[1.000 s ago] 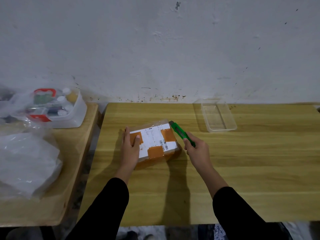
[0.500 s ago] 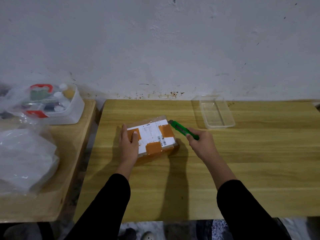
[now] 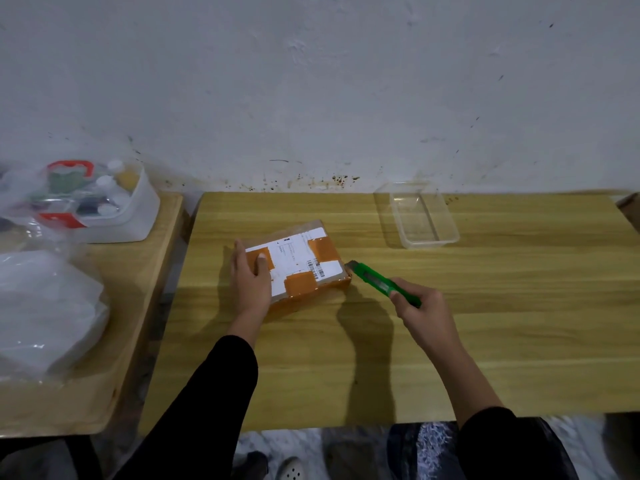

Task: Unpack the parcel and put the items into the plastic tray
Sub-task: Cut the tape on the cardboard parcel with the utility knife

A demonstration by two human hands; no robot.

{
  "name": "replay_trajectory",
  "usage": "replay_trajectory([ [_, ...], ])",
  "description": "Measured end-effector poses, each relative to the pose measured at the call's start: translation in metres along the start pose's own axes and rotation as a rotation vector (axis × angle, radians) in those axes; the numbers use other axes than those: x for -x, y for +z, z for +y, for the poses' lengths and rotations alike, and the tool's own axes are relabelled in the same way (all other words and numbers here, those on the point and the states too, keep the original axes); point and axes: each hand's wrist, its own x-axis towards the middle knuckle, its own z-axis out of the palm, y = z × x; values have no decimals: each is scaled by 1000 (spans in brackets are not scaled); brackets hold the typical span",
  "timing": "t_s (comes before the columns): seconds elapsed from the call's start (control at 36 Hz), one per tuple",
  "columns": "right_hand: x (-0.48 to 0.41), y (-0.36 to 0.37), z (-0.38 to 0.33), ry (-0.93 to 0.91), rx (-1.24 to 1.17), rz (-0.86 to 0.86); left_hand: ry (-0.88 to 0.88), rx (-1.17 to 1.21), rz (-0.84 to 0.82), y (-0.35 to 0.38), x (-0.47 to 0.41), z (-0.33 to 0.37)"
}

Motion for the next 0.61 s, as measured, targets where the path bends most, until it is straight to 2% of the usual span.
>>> replay_trajectory([
  [0.17, 5, -4, 4, 70, -150, 129, 53, -89, 64, 3, 31, 5],
  [0.31, 0, -1, -3, 77, -164, 127, 321, -452, -86, -10, 22, 2],
  [0.36, -1, 2, -5, 81, -148, 124, 376, -566, -144, -16, 16, 3],
  [0.44, 0, 4, -8, 85, -134, 131, 383, -652, -140, -22, 14, 8],
  [0.53, 2, 5, -9, 91, -117, 160, 317, -753, -157, -21, 21, 19],
  [0.61, 3, 5, -10, 98, -110, 192, 284, -752, -193, -14, 41, 25],
])
